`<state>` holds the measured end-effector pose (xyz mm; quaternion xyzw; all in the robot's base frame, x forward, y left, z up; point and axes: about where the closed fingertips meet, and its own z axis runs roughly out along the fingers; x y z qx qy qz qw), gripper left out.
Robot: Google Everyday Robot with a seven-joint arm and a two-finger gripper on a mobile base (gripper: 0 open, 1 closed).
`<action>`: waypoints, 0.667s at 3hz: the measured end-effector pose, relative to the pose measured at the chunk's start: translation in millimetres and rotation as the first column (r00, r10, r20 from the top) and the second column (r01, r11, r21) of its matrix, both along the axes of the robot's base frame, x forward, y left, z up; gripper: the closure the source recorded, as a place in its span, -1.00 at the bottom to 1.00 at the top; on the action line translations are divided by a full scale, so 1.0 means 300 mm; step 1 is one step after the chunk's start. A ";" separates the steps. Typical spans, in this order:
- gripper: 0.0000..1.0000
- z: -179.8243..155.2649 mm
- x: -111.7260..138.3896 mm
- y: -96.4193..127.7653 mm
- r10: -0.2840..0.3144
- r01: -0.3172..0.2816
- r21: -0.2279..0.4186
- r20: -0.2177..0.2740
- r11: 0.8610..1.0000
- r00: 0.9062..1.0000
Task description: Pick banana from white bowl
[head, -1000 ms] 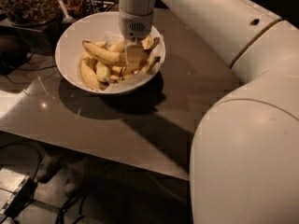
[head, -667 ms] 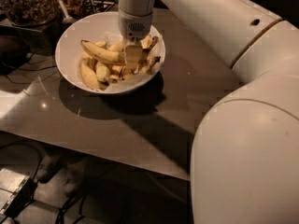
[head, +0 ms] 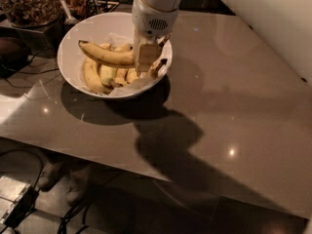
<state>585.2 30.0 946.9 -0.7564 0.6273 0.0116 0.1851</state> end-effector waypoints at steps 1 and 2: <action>1.00 0.068 -0.108 -0.035 0.011 -0.012 0.039 0.037 0.999 0.999; 1.00 0.109 -0.215 -0.078 0.003 -0.006 0.065 0.051 0.998 0.999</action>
Offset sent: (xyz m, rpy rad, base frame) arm -0.1035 -0.0425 0.0458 0.0930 -0.0606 -0.0076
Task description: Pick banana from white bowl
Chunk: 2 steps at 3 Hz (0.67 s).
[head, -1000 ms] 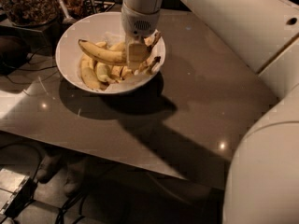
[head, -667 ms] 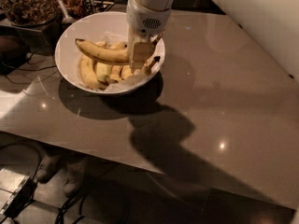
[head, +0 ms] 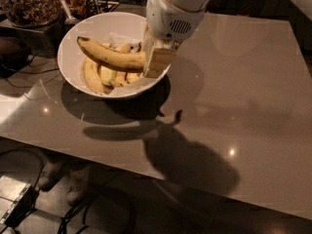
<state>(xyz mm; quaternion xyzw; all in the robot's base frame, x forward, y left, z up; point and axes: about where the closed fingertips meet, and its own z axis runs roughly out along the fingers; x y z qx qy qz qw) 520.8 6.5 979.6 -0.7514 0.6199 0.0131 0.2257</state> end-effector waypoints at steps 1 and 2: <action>1.00 0.016 -0.096 -0.049 -0.039 0.039 0.020 0.000 0.999 0.999; 1.00 0.008 -0.172 -0.088 -0.076 0.076 0.031 -0.013 0.997 0.997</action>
Offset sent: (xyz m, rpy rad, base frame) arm -0.0773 -0.0431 -0.0049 0.0436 0.0374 -0.1246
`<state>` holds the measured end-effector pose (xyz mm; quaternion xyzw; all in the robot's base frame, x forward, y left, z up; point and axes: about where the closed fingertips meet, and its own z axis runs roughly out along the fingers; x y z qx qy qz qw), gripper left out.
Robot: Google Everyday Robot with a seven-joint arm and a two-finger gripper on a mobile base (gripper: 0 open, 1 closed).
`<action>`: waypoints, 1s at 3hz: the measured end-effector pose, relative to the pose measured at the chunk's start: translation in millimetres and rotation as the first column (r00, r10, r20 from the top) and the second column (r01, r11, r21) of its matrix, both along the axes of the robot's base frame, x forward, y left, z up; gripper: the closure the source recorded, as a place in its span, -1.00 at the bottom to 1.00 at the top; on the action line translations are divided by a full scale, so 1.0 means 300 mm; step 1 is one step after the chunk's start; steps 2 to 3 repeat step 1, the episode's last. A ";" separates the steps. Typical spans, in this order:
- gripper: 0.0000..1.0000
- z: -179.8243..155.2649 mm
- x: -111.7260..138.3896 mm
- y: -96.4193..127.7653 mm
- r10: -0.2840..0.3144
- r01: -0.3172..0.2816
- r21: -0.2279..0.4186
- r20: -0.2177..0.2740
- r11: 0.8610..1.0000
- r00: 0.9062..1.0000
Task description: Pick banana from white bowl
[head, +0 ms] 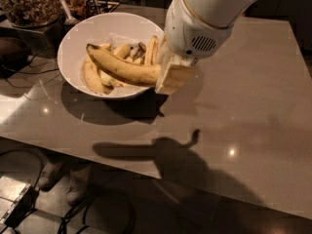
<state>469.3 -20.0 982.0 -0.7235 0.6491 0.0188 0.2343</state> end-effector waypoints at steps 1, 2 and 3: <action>1.00 -0.003 -0.005 -0.004 -0.002 0.002 -0.001 -0.002 1.000 1.000; 1.00 -0.003 -0.005 -0.004 -0.002 0.002 -0.001 -0.002 1.000 1.000; 1.00 -0.003 -0.005 -0.004 -0.002 0.002 -0.001 -0.002 1.000 1.000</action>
Offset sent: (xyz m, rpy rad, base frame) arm 0.0000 0.0000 0.0000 0.0000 0.0000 0.0000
